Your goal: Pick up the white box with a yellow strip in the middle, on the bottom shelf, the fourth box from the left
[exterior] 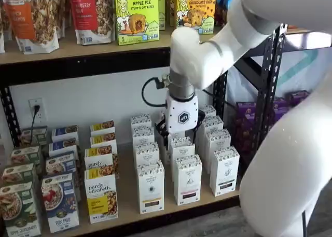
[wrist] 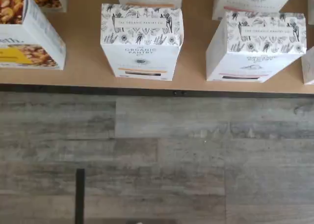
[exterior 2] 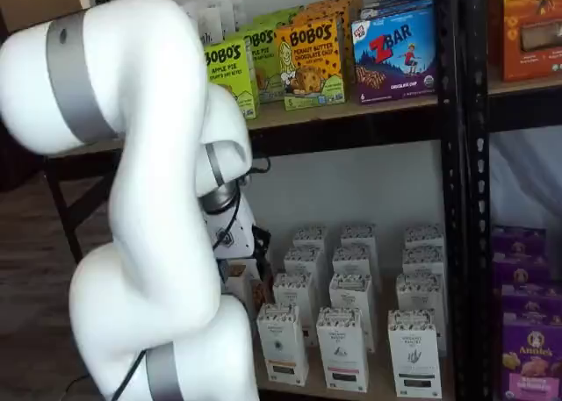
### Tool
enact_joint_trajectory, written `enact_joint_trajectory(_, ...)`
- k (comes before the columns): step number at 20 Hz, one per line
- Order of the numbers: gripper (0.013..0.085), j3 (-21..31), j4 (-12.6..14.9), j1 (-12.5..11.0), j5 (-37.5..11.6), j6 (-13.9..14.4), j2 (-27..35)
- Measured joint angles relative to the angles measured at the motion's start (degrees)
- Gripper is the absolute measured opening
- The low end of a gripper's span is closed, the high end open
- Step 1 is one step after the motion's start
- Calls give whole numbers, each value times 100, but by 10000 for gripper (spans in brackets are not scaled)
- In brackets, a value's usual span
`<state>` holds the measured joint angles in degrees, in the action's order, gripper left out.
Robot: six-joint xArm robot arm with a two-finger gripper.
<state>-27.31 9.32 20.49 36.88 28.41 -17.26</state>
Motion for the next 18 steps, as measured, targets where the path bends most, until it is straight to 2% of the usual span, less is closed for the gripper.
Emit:
enact_joint_trajectory(2,850,-137,205,56,-113,235,345)
enact_joint_trajectory(6,850,-344,380,98,-538,469,986)
enact_joint_trajectory(10,850,-561,830,31,-1032,855,1541)
enact_joint_trajectory(14,850,-915,1407,-142,-1466,1267,2193)
enact_joint_trajectory(15,850,-993,1494,-171,-1521,1324,2323)
enact_joint_trajectory(18,850,-1302,1528,-234,-1633,1307,2793)
